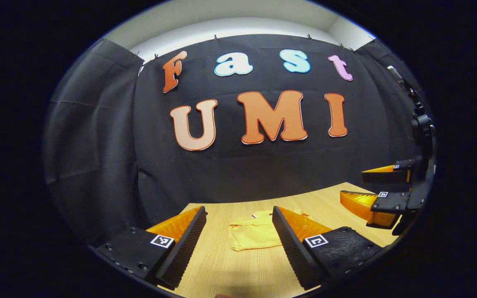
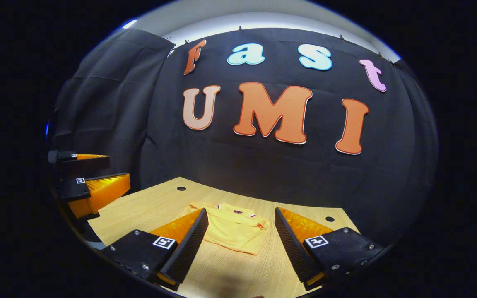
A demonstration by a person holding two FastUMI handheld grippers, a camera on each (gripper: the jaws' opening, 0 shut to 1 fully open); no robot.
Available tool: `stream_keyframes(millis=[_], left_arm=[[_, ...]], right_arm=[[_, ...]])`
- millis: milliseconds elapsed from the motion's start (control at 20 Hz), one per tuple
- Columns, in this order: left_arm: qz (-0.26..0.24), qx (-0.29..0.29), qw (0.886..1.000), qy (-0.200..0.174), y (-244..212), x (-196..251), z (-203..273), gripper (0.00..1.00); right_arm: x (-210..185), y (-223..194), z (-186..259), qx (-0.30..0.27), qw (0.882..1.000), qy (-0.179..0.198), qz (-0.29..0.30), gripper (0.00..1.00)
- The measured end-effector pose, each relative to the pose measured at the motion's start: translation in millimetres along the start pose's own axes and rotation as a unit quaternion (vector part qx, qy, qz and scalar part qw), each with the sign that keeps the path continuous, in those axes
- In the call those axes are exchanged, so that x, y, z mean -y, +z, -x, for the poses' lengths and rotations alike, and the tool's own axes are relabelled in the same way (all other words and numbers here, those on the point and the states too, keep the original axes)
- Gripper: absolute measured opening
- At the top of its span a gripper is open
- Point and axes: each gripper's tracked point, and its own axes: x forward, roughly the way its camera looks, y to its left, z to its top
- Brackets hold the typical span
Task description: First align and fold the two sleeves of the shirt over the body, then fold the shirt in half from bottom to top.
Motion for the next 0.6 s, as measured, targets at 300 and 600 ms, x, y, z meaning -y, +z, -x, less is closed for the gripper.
stream_keyframes(millis=[300, 600], left_arm=[[-0.001, 0.011, 1.000, -0.013, 3, -17, 3, 0.98], [0.003, 0.019, 0.999, -0.032, 5, -16, 1, 0.99]], right_arm=[[-8, 7, 1, 0.000, 1.000, -0.003, -0.012, 0.98], [-47, 13, 3, -0.006, 1.000, 0.029, -0.004, 0.98]])
